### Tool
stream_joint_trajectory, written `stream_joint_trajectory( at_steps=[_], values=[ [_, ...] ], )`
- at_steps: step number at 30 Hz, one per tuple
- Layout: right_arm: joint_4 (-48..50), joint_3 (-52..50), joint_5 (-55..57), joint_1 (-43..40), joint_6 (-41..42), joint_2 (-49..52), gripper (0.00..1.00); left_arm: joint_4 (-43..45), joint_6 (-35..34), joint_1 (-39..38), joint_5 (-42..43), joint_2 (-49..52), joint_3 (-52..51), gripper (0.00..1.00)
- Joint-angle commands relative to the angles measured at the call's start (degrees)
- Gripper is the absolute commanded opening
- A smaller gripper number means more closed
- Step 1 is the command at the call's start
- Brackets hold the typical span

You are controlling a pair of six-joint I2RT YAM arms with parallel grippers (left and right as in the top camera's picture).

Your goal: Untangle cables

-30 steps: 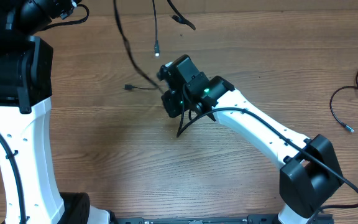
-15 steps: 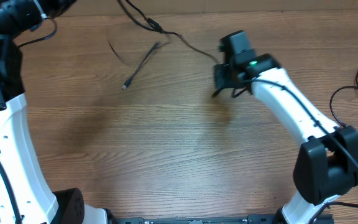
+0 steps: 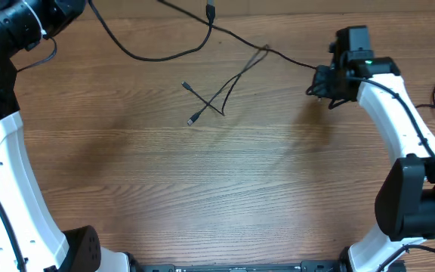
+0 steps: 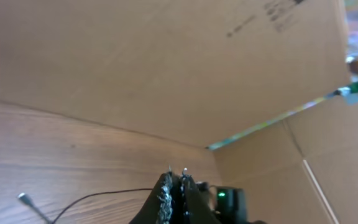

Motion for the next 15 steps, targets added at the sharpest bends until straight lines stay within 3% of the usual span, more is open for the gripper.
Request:
stream_joint_trajectory(
  at_steps=[1,15],
  values=[
    [-0.59,-0.28,5.88,-4.46,-0.92,0.17,0.04,-0.35,5.2,1.49,-8.2,-0.57,0.87,0.04],
    [-0.94,0.0,14.95,-16.98,-0.44,0.15,0.04,-6.93,10.97,1.49,-27.32,-0.55,0.87,0.04]
  ],
)
